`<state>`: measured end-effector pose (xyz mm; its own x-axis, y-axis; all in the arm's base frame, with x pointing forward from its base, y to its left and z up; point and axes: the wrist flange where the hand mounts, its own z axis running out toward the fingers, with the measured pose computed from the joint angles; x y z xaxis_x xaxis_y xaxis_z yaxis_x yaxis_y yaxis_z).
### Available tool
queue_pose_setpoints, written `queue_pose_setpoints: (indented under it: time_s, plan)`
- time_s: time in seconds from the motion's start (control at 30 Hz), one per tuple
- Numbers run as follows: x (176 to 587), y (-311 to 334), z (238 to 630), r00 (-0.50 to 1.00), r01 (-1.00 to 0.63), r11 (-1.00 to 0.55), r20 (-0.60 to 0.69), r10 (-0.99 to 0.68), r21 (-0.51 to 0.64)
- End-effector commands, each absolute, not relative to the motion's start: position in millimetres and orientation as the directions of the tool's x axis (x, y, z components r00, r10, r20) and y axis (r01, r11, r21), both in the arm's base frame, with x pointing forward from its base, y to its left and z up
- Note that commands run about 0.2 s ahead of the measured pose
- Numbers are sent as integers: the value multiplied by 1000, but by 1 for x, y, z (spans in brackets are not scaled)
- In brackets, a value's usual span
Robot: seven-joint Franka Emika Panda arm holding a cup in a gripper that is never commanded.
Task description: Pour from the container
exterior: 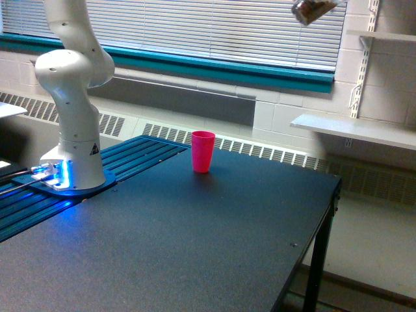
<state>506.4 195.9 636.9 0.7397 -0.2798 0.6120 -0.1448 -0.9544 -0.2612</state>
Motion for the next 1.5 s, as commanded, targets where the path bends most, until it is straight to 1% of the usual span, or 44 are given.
queue_pose_setpoints:
  time_s: [0.03,0.47,0.73,1.13,1.5]
  plan:
    - [472,211,643,742,-89,-974,639,-204,-209]
    - [401,234,626,745,-72,-983,647,-164,-167]
    - [365,243,611,764,-80,-989,629,-143,-127]
    - [318,247,586,796,-89,-992,593,-122,-85]
    - [285,249,561,816,-114,-992,564,-127,-58]
